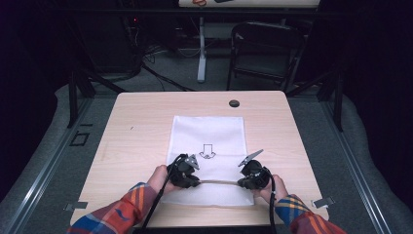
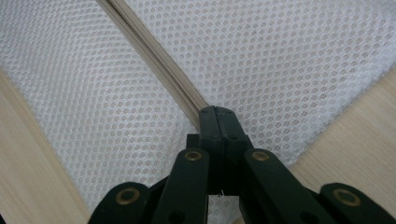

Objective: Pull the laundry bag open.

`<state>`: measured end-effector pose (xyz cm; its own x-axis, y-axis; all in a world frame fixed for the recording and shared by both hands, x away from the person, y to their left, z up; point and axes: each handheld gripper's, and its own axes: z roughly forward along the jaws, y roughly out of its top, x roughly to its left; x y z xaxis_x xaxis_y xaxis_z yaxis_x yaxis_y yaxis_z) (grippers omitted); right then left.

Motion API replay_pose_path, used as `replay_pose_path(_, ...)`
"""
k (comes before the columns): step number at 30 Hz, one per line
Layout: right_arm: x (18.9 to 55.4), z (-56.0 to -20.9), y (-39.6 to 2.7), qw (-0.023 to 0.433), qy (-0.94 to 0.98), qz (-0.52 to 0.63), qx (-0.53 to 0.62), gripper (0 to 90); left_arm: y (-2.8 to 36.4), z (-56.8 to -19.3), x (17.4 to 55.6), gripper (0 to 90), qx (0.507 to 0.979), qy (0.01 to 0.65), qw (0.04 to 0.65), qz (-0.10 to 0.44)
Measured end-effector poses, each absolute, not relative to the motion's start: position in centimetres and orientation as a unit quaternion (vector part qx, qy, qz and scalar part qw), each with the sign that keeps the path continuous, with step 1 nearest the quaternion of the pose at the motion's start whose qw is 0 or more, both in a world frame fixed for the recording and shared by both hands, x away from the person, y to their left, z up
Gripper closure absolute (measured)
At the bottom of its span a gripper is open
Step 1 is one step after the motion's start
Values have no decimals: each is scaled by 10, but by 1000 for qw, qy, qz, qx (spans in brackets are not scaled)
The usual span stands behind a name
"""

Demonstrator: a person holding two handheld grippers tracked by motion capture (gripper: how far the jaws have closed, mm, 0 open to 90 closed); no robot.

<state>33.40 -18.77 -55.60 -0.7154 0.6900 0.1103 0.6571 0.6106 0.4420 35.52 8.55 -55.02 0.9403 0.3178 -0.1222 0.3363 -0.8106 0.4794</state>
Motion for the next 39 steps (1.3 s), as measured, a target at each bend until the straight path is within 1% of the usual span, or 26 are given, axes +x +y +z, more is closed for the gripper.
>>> replay_pose_path(14,334,-556,-188,32,897,233,374,900,87,-553,353,807,953,176,248,-15)
replay_pose_path(16,334,-556,-187,34,898,231,373,900,86,-554,353,788,951,175,255,-16)
replay_pose_path(18,334,-555,-186,36,899,226,373,900,83,-554,353,725,950,173,260,-15)
replay_pose_path(19,333,-555,-186,38,899,226,374,900,81,-554,353,709,951,171,259,-12)
replay_pose_path(22,333,-555,-186,39,899,225,373,900,77,-557,354,692,952,166,257,-9)
replay_pose_path(24,333,-555,-186,38,899,226,374,900,74,-557,353,696,953,163,255,-3)
replay_pose_path(29,334,-555,-186,37,899,227,373,900,71,-557,347,792,958,147,245,27)
replay_pose_path(35,334,-555,-186,37,899,226,372,900,72,-557,345,802,958,141,249,27)
replay_pose_path(39,333,-555,-186,36,899,226,373,900,74,-558,347,802,955,149,256,12)
